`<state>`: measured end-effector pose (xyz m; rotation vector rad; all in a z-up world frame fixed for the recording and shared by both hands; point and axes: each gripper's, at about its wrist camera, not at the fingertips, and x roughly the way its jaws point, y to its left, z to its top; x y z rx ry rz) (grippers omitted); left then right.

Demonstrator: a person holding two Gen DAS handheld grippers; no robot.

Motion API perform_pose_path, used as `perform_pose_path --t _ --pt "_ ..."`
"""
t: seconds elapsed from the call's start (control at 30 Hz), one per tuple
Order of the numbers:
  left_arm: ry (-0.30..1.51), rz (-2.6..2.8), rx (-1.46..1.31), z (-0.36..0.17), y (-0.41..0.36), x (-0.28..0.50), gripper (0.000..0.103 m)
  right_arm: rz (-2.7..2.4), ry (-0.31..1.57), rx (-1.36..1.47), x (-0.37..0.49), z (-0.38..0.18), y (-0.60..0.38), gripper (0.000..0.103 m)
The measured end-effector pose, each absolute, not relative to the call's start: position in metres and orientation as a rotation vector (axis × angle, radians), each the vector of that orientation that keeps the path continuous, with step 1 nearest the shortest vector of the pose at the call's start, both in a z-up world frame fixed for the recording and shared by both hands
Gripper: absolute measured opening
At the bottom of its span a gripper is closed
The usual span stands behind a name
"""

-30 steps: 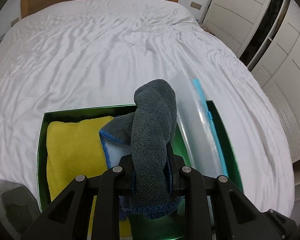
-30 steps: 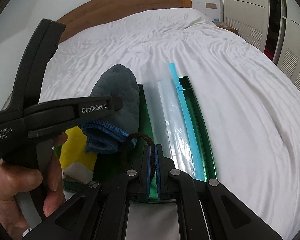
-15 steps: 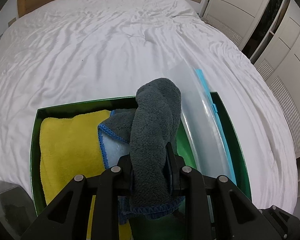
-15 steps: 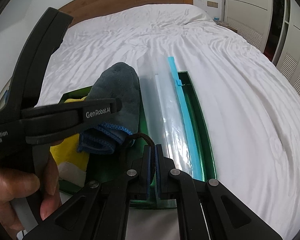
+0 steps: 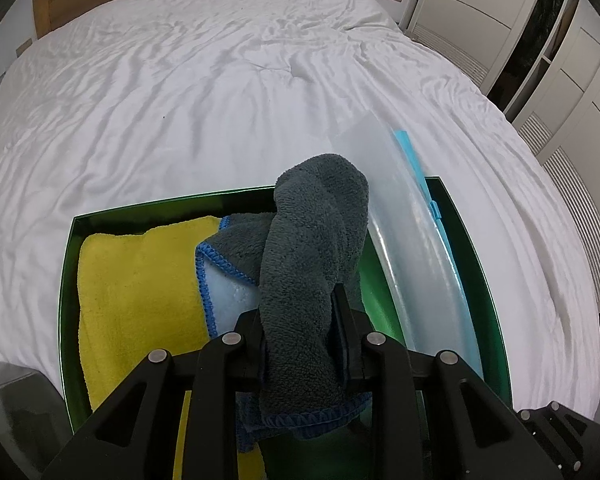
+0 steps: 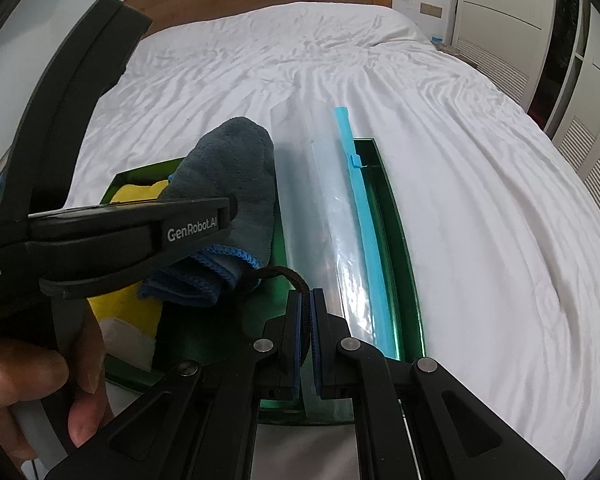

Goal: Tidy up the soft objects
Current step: 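Lower the dark green towel into the tray beside the yellow towel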

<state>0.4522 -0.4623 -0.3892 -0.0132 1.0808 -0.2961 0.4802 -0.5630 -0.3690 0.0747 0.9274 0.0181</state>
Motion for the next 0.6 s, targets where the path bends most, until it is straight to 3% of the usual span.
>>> perform_pose_path --t 0.6 --pt "1.086 -0.287 0.015 -0.396 -0.465 0.456 0.023 0.011 0.962 0.039 0.497 -0.379 -0.564 0.004"
